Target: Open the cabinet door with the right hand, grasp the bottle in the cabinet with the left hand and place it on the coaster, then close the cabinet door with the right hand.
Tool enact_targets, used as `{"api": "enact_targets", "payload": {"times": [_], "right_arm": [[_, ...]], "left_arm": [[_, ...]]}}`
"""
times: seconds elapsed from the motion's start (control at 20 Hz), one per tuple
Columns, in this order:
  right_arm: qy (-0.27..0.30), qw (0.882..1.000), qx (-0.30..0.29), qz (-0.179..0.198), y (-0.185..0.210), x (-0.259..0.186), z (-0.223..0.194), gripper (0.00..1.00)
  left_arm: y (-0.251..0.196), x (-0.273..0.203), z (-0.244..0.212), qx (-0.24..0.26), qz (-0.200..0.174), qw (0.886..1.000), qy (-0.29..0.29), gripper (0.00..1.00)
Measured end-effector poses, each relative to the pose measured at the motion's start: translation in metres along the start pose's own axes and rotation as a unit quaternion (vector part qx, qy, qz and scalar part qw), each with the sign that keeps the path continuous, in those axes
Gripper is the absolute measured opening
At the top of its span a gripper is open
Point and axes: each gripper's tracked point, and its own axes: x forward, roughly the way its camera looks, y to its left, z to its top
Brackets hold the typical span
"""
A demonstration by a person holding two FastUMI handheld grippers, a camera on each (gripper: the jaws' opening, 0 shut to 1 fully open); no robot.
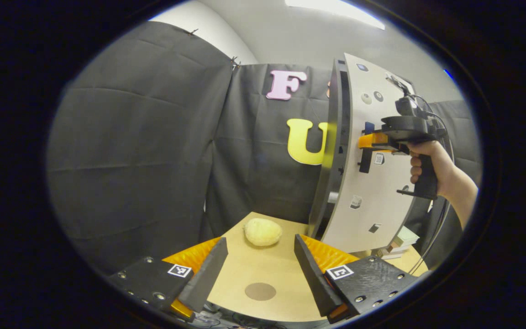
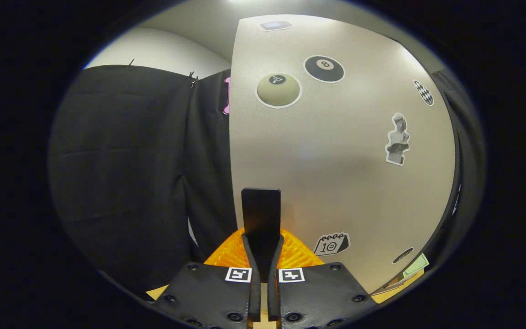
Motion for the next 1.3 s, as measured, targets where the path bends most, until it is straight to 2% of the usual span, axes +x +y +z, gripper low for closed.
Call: {"api": "enact_targets", "payload": {"times": [0.05,0.1,0.2,0.25,0.35,0.4,0.45,0.5,0.75,0.8,1.0,1.05,1.1,1.15,1.2,1.3], "right_arm": [[-0.001,1.000,0.000,0.005,-0.001,0.001,0.001,0.08],[-0.002,1.000,-0.001,0.007,-0.002,0.000,0.001,0.05],[0.002,1.000,0.007,0.013,-0.003,-0.003,0.000,0.08],[0.004,1.000,0.016,0.016,-0.004,-0.005,0.000,0.08],[0.002,1.000,0.013,0.022,-0.005,-0.011,-0.001,0.07],[0.001,1.000,0.013,0.022,-0.005,-0.014,-0.001,0.07],[0.000,1.000,0.013,0.024,-0.006,-0.016,-0.001,0.04],[-0.002,1.000,0.013,0.027,-0.006,-0.017,-0.001,0.07],[-0.003,0.999,0.010,0.031,-0.013,-0.029,-0.003,0.07],[-0.004,0.999,0.012,0.032,-0.015,-0.032,-0.004,0.07],[-0.009,1.000,0.013,0.026,-0.023,-0.043,-0.004,0.07],[-0.008,1.000,0.016,0.025,-0.025,-0.047,-0.004,0.04],[-0.007,0.999,0.021,0.024,-0.027,-0.050,-0.005,0.07],[-0.003,0.999,0.024,0.021,-0.030,-0.053,-0.005,0.04],[0.001,0.999,0.027,0.018,-0.033,-0.055,-0.005,0.07],[0.013,0.999,0.032,0.017,-0.037,-0.057,-0.007,0.07]], "left_arm": [[0.000,-0.001,0.000,0.003,-0.001,1.000,0.001,0.85],[-0.001,-0.001,0.001,0.004,-0.003,1.000,0.001,0.85],[-0.001,-0.001,0.001,0.002,-0.004,1.000,0.002,0.85],[-0.003,-0.002,0.000,-0.001,-0.005,1.000,0.006,0.91],[-0.006,-0.002,0.005,-0.009,-0.011,1.000,0.006,0.91],[-0.007,-0.003,0.007,-0.010,-0.013,1.000,0.007,0.86],[-0.006,-0.004,0.006,-0.010,-0.016,1.000,0.009,0.91],[-0.006,-0.004,0.006,-0.009,-0.019,1.000,0.011,0.91],[-0.012,-0.006,0.009,-0.006,-0.038,0.999,0.013,0.91],[-0.011,-0.005,0.009,-0.004,-0.042,0.999,0.013,0.85],[-0.014,-0.007,0.006,0.004,-0.058,0.998,0.022,0.85],[-0.015,-0.007,0.006,0.005,-0.063,0.998,0.024,0.85],[-0.016,-0.008,0.006,0.005,-0.068,0.997,0.027,0.85],[-0.017,-0.009,0.006,0.005,-0.073,0.997,0.030,0.85],[-0.017,-0.010,0.006,0.006,-0.078,0.996,0.031,0.85],[-0.019,-0.011,0.006,0.011,-0.091,0.995,0.033,0.85]]}}
